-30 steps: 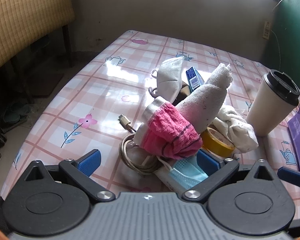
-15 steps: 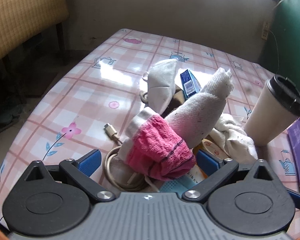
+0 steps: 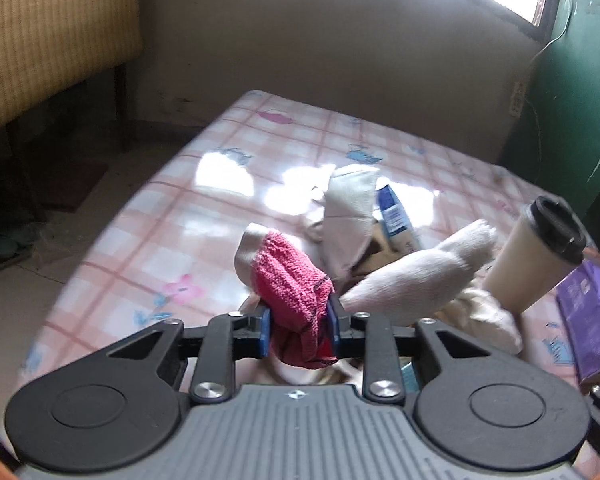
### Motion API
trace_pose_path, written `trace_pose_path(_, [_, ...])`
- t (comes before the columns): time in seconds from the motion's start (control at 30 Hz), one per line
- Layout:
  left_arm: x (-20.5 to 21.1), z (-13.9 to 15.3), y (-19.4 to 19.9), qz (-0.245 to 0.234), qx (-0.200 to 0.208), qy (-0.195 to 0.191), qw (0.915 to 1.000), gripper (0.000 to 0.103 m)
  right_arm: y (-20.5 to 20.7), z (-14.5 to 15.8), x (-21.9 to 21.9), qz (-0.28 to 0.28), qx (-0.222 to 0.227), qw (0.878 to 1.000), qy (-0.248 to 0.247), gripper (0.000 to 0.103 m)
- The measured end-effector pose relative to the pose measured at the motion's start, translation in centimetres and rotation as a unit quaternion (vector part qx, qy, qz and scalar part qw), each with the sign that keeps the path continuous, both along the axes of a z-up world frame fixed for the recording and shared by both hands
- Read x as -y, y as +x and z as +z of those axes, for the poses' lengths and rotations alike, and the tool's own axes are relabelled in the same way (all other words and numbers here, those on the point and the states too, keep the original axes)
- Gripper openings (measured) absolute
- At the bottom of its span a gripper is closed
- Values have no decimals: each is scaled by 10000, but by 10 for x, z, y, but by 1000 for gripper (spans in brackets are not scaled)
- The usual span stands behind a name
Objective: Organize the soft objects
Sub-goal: 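Grasp the pink sock with the left gripper while the right grasps the blue mask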
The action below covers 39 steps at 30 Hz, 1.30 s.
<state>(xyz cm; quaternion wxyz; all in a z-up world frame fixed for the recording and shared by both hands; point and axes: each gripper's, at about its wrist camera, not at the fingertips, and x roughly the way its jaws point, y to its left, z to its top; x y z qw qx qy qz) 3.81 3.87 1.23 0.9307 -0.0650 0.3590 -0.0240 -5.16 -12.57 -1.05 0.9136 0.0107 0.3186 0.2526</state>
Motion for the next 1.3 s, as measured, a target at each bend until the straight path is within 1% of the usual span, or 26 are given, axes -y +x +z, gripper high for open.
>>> trace_pose_path(0.07, [-8,-1,-6,-5,-16,82,10000,28,4,-2,-11,152,2,9998,-101,101])
trace_pose_path(0.13, [-16,-4,-13,27,-47,126,9999,28,13,-9,-21,266,-153,9987,-400,101])
trace_pose_path(0.17, [-20,-4,-16,48,-60,109,9999,28,16,-10,-28,347,-137,9984,-417,101])
trace_pose_path(0.27, [-32,-7,-20,107,-108,35,9999,28,24,-19,-47,550,-85,9958,-728,101])
trace_pose_path(0.33, [-38,-8,-23,118,-122,-15,9999,28,29,-23,-57,601,-171,9951,-760,101])
trace_pose_path(0.4, [-38,-9,-25,87,-118,-57,9999,28,36,-27,-62,664,-273,9954,-629,98])
trace_pose_path(0.47, [-36,-10,-25,43,-112,-84,9999,28,43,-32,-56,755,-581,9947,-381,81])
trace_pose_path(0.53, [-34,-10,-26,12,-105,-115,9999,28,42,-31,-49,774,-691,9945,-103,47])
trace_pose_path(0.57, [-33,-10,-27,2,-98,-114,9999,28,41,-31,-47,780,-757,9941,-69,40])
trace_pose_path(0.63, [-30,-9,-27,-31,-76,-121,9999,28,37,-27,-41,814,-774,9937,-49,29])
trace_pose_path(0.7, [-28,-9,-27,-65,-65,-114,9999,28,35,-24,-36,785,-814,9936,23,22])
trace_pose_path(0.77, [-25,-8,-29,-119,-62,-122,9998,28,30,-17,-32,768,-790,9938,120,20])
trace_pose_path(0.9, [-16,-4,-32,-245,-1,-80,9997,28,22,2,-23,642,-506,9965,190,18])
trace_pose_path(1.0, [-10,1,-32,-315,44,-102,9994,28,20,14,-13,493,-404,9976,283,17])
trace_pose_path(1.07, [-5,6,-33,-376,105,-86,9992,28,16,25,-1,424,-323,9978,398,17])
trace_pose_path(1.17, [2,16,-34,-475,212,-53,9986,28,15,44,7,302,-62,9988,388,17])
trace_pose_path(1.3, [13,30,-30,-586,342,-91,9977,28,18,65,14,119,156,9991,374,17])
